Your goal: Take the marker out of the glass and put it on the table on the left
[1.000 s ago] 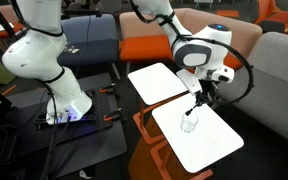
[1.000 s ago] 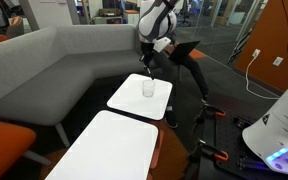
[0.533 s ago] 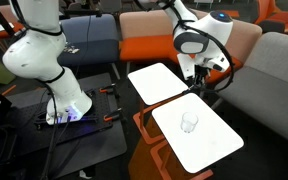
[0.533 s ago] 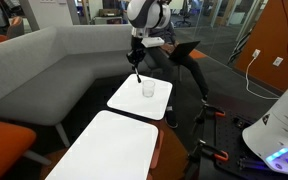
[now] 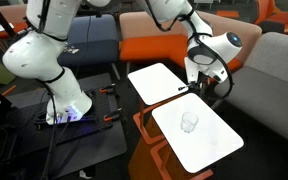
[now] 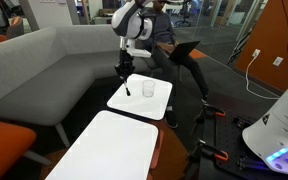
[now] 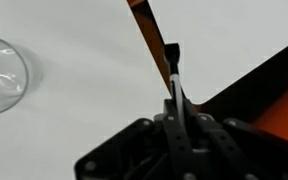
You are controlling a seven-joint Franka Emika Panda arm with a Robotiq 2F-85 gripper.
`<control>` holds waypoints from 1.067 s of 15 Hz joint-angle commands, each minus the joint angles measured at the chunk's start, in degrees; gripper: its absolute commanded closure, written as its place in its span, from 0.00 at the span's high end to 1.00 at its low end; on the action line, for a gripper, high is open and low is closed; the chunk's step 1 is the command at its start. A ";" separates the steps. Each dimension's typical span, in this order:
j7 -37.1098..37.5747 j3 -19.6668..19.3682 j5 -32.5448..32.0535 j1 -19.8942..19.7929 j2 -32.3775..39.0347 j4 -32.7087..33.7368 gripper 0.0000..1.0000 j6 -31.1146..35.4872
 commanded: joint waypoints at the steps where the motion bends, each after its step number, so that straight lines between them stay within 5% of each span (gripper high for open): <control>1: 1.98 -0.55 -2.80 3.08 5.76 8.04 0.03 -5.18; 6: 3.54 -0.88 -9.16 8.70 13.19 15.66 0.03 -11.82; 16: 3.18 0.33 -17.83 16.47 20.16 15.35 0.03 -18.00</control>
